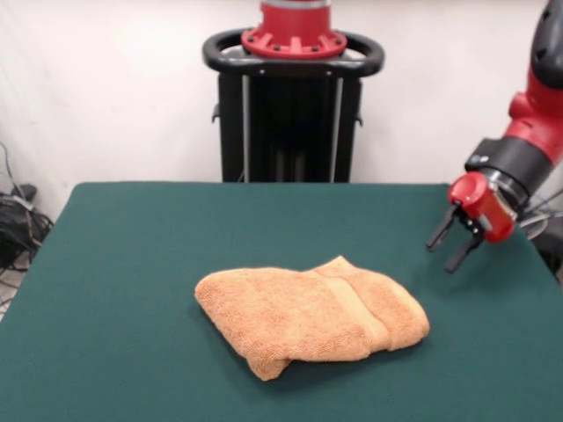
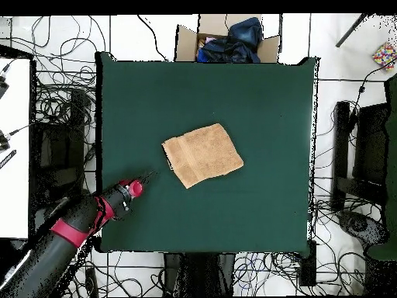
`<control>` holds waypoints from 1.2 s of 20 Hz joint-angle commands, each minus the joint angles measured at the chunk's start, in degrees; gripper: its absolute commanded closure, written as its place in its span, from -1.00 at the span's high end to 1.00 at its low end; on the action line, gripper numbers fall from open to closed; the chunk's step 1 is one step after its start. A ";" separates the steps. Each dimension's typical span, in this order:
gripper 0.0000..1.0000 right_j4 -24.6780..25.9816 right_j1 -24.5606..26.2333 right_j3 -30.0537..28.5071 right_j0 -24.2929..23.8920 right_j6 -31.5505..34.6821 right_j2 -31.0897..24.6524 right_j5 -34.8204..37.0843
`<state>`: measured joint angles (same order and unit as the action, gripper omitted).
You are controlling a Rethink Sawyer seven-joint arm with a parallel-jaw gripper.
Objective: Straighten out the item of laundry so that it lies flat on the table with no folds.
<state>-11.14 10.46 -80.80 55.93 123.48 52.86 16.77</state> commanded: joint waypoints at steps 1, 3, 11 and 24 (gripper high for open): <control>1.00 -3.70 5.74 8.77 -2.50 9.23 -9.08 8.37; 1.00 -3.71 7.33 9.91 -2.10 9.91 -7.49 10.27; 1.00 -2.38 11.92 13.87 -0.91 11.13 -2.14 16.56; 1.00 -0.74 15.61 13.64 -0.46 11.54 3.29 10.07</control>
<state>-11.19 22.76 -73.76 56.19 123.48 59.15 28.72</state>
